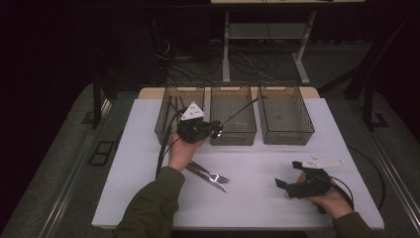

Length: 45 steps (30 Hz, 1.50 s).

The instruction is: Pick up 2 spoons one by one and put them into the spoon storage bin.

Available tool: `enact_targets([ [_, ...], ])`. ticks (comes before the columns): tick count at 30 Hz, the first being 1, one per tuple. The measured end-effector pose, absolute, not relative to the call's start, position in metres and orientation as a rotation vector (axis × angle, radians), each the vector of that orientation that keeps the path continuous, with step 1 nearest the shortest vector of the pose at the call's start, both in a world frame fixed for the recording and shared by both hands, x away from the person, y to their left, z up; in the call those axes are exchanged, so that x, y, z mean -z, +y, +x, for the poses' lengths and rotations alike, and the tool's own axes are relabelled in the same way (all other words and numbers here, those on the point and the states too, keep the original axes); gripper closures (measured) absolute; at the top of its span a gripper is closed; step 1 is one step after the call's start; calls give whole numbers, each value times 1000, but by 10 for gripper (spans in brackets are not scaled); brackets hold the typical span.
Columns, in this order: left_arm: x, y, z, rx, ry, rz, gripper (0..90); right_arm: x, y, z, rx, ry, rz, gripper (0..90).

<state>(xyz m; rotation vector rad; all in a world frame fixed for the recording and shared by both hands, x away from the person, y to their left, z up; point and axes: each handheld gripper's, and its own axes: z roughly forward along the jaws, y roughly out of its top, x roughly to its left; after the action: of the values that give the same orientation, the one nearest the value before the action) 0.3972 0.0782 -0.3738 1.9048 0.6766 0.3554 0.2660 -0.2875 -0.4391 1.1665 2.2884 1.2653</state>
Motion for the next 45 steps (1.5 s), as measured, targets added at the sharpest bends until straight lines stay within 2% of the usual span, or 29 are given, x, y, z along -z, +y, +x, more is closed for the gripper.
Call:
enact_targets([
  [13, 382, 63, 434, -399, 806, 1957, 882, 439, -288, 266, -1267, 2289, 1165, 52],
  [22, 394, 56, 442, -413, 831, 2096, 872, 439, -288, 266, -1267, 2289, 1162, 52],
  [23, 394, 57, 442, -411, 827, 2089, 851, 439, -288, 266, -1268, 2289, 1160, 53],
  [24, 393, 56, 441, -421, 834, 2081, 768, 439, -288, 266, -1268, 2289, 1158, 53],
  [25, 393, 56, 441, -430, 830, 2085, 727, 439, -288, 266, -1268, 2289, 1159, 52],
  [27, 392, 56, 441, -425, 827, 2073, 667, 439, -288, 266, -1268, 2288, 1161, 53],
  [40, 383, 57, 428, -340, 762, 2032, 354, 438, -289, 266, -1268, 2287, 1159, 53],
  [45, 378, 64, 413, -337, 724, 2036, 271, 438, -289, 265, -1267, 2285, 1160, 52],
])
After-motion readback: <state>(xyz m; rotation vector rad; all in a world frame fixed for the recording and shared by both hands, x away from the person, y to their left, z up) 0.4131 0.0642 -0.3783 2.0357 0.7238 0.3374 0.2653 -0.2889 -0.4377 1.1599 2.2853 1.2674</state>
